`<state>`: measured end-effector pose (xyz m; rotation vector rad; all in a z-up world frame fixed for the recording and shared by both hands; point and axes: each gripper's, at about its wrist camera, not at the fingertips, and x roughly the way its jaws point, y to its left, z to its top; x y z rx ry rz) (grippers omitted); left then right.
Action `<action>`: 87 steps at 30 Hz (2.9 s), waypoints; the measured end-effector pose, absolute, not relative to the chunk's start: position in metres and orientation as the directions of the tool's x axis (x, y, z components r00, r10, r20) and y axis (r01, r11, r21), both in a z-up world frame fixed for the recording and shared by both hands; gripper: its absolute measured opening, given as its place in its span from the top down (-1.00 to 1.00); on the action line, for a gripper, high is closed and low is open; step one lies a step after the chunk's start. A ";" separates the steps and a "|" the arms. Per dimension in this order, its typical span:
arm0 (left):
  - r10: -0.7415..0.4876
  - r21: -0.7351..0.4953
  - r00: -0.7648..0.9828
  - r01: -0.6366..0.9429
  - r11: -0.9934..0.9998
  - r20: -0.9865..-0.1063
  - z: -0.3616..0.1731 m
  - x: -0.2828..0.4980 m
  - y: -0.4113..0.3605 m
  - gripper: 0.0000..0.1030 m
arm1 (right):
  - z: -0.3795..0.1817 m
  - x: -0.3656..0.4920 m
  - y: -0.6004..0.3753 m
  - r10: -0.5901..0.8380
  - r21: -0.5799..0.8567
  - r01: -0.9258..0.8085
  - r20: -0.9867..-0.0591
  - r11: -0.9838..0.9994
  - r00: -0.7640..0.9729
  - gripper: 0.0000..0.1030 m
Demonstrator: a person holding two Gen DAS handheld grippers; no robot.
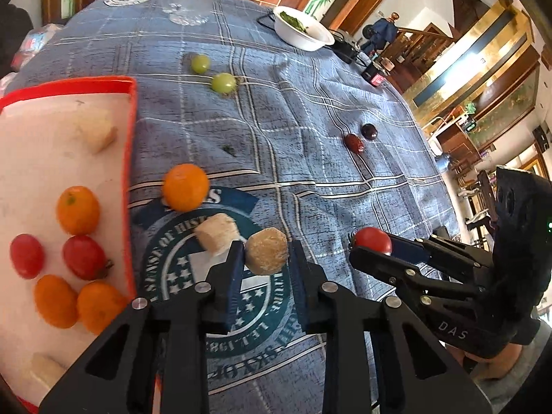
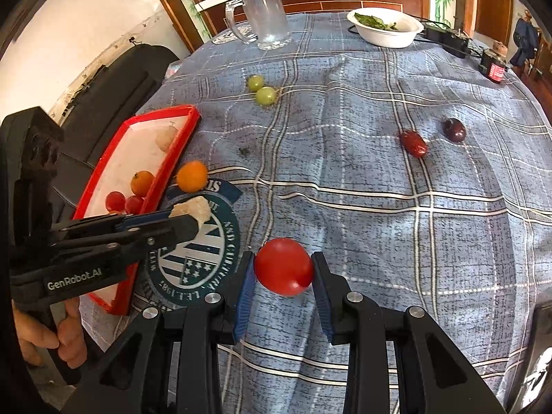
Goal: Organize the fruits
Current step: 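Grasp a round beige slice with the left tool while the right tool grasps a red tomato, then carry beige slice and tomato into the tray and open both tools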
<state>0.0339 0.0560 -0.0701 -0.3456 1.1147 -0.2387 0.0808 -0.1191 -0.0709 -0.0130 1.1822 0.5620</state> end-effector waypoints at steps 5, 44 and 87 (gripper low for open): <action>-0.342 -0.375 0.434 0.010 0.927 -0.833 -0.064 0.029 0.061 0.55 | -0.070 0.079 -0.105 0.427 0.286 -0.451 -0.870 0.845 0.247 0.36; -0.156 -0.298 0.544 -0.182 0.937 -0.825 -0.028 -0.019 0.164 0.54 | -0.049 0.071 -0.019 0.523 0.320 -0.594 -0.827 0.738 0.206 0.36; -0.178 -0.298 0.435 -0.226 0.927 -0.883 -0.089 -0.027 0.221 0.54 | -0.094 0.120 0.149 0.445 0.270 -0.689 -0.891 0.673 0.086 0.36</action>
